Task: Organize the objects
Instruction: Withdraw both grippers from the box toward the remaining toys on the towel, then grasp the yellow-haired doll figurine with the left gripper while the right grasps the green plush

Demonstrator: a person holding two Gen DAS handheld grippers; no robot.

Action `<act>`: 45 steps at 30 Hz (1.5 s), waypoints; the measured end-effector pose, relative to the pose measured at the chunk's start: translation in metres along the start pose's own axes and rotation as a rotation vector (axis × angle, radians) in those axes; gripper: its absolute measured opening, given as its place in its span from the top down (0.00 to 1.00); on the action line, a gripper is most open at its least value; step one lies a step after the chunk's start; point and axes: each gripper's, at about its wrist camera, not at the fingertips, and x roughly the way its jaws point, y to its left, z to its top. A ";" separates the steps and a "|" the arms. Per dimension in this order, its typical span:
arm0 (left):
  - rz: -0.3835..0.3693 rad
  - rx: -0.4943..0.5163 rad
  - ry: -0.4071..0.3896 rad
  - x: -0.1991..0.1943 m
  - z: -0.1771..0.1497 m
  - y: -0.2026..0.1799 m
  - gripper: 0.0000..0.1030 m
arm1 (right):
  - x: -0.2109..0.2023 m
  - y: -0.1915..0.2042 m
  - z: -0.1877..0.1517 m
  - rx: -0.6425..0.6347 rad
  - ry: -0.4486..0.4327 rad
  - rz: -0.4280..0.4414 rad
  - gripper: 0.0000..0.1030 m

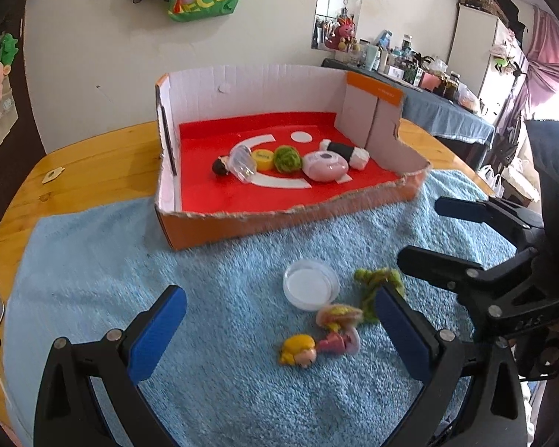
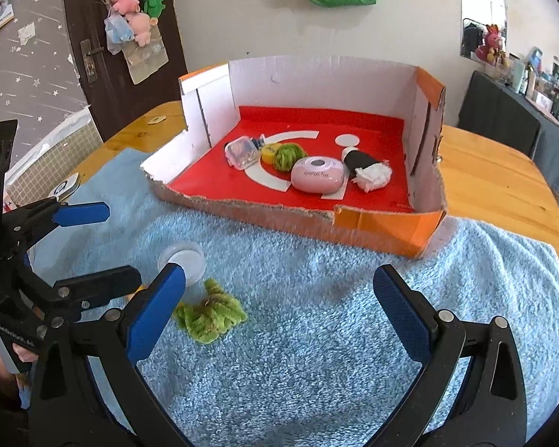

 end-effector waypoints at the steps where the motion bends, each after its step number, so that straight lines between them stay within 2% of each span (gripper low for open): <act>1: -0.001 0.003 0.003 0.000 -0.001 -0.001 0.00 | 0.001 0.001 -0.001 -0.002 0.004 0.002 0.00; 11: -0.014 0.017 0.046 0.008 -0.020 -0.006 0.00 | 0.012 0.009 -0.011 -0.027 0.048 0.011 0.00; 16: -0.032 0.015 0.053 0.010 -0.025 -0.006 0.07 | 0.017 0.013 -0.013 -0.036 0.064 0.012 0.01; 19: -0.051 0.018 0.059 0.011 -0.027 -0.006 0.10 | 0.019 0.016 -0.014 -0.042 0.075 0.026 0.14; 29: -0.053 -0.009 0.063 0.017 -0.032 -0.009 0.16 | 0.021 0.022 -0.015 -0.051 0.099 0.074 0.29; 36: 0.018 0.000 0.026 0.015 -0.039 -0.012 0.27 | 0.026 0.026 -0.018 -0.065 0.128 0.095 0.37; 39: 0.035 -0.008 0.008 0.014 -0.041 -0.013 0.30 | 0.027 0.026 -0.018 -0.059 0.126 0.108 0.44; 41: 0.042 -0.014 0.000 0.014 -0.041 -0.013 0.32 | 0.026 0.025 -0.018 -0.048 0.126 0.127 0.55; 45: 0.041 -0.019 -0.008 0.012 -0.041 -0.013 0.46 | 0.025 0.028 -0.019 -0.060 0.128 0.121 0.61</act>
